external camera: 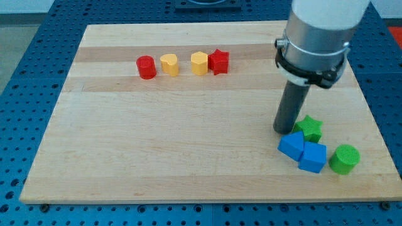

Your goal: Place the green star above the blue cube

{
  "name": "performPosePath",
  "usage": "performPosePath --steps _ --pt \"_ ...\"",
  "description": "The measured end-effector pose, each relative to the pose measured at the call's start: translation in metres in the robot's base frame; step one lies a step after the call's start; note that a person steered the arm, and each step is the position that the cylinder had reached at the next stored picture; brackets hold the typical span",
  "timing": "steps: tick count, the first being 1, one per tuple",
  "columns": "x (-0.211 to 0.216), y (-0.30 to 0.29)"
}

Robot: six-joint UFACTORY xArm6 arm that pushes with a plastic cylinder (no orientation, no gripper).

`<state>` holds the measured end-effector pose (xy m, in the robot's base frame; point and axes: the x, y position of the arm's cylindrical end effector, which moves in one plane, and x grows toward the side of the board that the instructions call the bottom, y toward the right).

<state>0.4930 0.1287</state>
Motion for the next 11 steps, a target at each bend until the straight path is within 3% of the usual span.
performPosePath --steps 1,6,7,8,9,10,11 --pt "-0.035 0.001" --pt "-0.001 0.058" --pt "-0.031 0.062" --pt "-0.09 0.066" --pt "-0.14 0.027" --pt "-0.173 -0.051" --pt "-0.196 -0.093"
